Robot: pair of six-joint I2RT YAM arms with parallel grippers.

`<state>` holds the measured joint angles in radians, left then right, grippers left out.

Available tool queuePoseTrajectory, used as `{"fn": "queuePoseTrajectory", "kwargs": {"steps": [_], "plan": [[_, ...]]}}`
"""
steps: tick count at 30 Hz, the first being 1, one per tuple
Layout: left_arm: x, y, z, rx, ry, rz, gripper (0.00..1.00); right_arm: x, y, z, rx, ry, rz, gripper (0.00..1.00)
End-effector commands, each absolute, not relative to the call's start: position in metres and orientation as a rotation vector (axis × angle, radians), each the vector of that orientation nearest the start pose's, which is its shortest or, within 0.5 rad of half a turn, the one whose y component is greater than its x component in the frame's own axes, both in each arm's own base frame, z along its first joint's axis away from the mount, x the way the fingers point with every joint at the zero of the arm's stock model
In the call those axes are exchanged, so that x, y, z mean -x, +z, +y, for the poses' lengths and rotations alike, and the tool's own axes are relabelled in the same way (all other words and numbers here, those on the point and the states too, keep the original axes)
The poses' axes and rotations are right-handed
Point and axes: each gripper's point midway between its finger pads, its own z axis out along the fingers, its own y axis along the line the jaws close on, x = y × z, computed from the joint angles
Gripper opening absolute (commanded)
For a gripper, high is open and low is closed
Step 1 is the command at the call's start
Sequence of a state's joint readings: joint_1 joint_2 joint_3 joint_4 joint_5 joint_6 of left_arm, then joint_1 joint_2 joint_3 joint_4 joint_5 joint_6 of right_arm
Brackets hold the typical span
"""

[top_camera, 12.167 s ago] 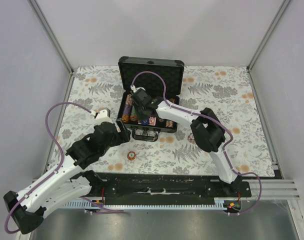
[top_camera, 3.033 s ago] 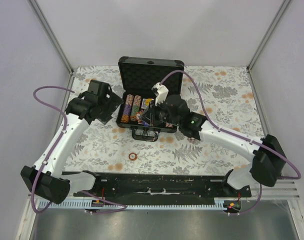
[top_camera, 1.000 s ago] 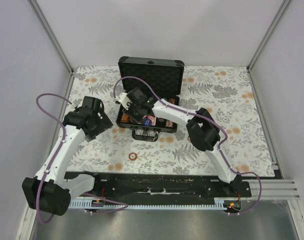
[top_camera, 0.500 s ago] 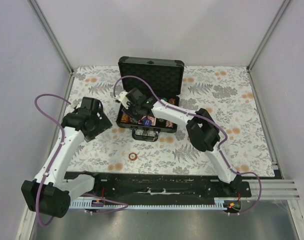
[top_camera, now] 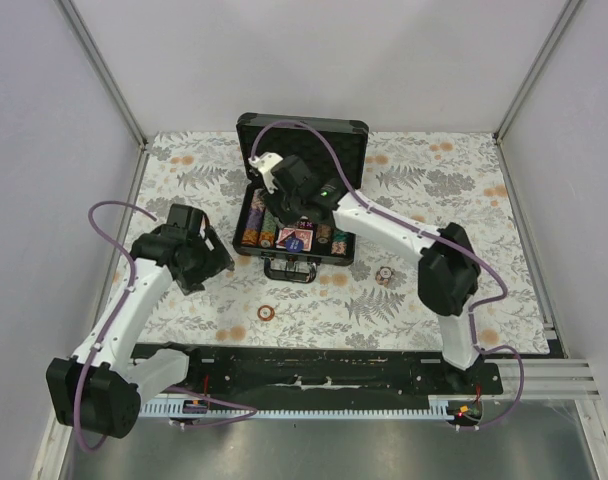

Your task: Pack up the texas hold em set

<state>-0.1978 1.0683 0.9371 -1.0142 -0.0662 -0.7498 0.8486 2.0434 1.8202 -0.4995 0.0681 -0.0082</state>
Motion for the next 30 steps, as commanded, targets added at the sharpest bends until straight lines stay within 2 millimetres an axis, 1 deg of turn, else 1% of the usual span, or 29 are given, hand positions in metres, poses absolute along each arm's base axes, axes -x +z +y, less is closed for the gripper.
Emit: {"fn": "queuePoseTrajectory", "kwargs": {"steps": [1,4,5,6,9,11,15,16,18,21,25,30], "plan": [[-0.206,0.125,-0.084,0.687,-0.364,2.643,0.87,-0.352,0.201,0.390,0.759,0.452,2.128,0.51],[-0.198,0.114,-0.100,0.638,-0.378,2.676,0.87,-0.335,0.202,0.374,0.702,0.481,2.176,0.53],[-0.197,0.111,-0.105,0.617,-0.364,2.683,0.87,-0.328,0.198,0.368,0.683,0.489,2.201,0.54],[-0.194,0.107,-0.112,0.592,-0.351,2.696,0.87,-0.322,0.199,0.364,0.664,0.503,2.213,0.54],[-0.191,0.094,-0.127,0.514,-0.267,2.723,0.87,-0.304,0.198,0.346,0.602,0.520,2.255,0.55],[-0.193,0.086,-0.134,0.474,-0.213,2.728,0.87,-0.293,0.195,0.335,0.570,0.519,2.278,0.56],[-0.198,0.071,-0.144,0.402,-0.143,2.748,0.87,-0.278,0.188,0.311,0.509,0.490,2.311,0.57],[-0.197,0.066,-0.148,0.380,-0.128,2.757,0.87,-0.275,0.192,0.306,0.499,0.490,2.306,0.58],[-0.196,0.059,-0.157,0.324,-0.127,2.771,0.87,-0.271,0.191,0.298,0.488,0.472,2.309,0.59],[-0.192,0.046,-0.163,0.272,-0.104,2.794,0.87,-0.269,0.192,0.291,0.479,0.456,2.306,0.60],[-0.187,0.030,-0.170,0.223,-0.118,2.835,0.88,-0.270,0.194,0.294,0.479,0.463,2.301,0.61],[-0.176,0.015,-0.170,0.188,-0.086,2.882,0.87,-0.271,0.192,0.297,0.484,0.467,2.310,0.60]]}}
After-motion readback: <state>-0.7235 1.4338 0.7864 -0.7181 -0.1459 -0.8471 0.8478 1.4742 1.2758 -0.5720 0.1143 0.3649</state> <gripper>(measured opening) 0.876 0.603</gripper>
